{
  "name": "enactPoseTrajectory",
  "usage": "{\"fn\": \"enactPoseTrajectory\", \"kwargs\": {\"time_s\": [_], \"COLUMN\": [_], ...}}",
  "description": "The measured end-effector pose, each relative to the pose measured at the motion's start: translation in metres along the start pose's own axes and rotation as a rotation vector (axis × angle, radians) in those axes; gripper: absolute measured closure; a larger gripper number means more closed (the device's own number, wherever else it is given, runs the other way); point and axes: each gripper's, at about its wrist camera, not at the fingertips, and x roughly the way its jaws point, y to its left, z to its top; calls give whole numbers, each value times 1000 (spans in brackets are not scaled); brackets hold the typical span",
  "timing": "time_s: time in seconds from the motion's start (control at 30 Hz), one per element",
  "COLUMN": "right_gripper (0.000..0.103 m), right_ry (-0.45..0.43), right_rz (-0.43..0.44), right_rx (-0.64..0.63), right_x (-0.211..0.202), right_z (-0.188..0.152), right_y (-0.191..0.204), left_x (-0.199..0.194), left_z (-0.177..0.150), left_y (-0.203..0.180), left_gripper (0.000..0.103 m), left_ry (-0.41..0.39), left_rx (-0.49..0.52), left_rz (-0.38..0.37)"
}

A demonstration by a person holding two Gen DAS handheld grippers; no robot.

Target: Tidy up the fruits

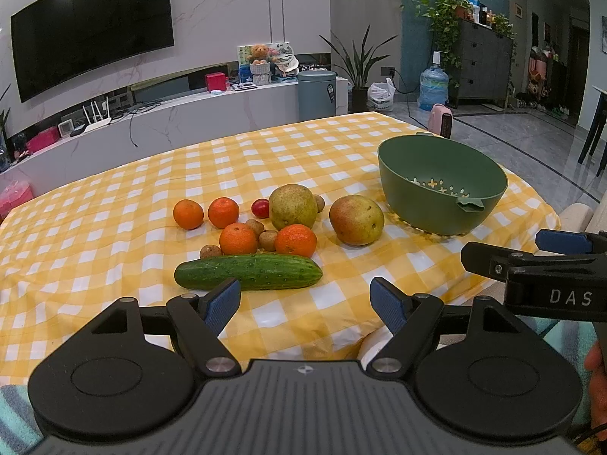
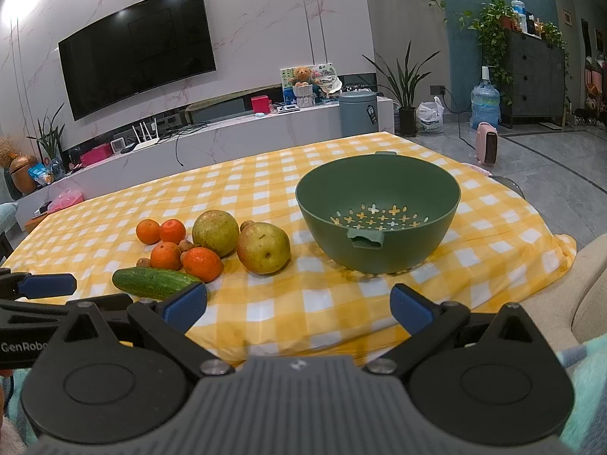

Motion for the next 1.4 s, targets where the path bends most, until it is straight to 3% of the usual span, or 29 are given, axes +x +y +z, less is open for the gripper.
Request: {"fn": "enactPoseTrajectory", "kwargs": {"time_s": [0.83,1.07,1.17,1.4], "right_gripper": [4,4,5,9], "right_ry": [-3,33,33,68], "right_rz": [2,28,28,63], "right_rx": [4,-70,-100,-81], "right_x": [10,29,39,71], "right_z": [3,18,24,38], "right_y": [1,11,16,18], "left_x": [9,25,34,55], "left_z": [12,29,35,46], "left_y": [6,15,22,45], "left_gripper": [14,15,17,36], "left_ry": [35,68,98,129], "left_rx": [-1,-24,-45,-113], "left_rz": [-23,-33,-44,-100]}}
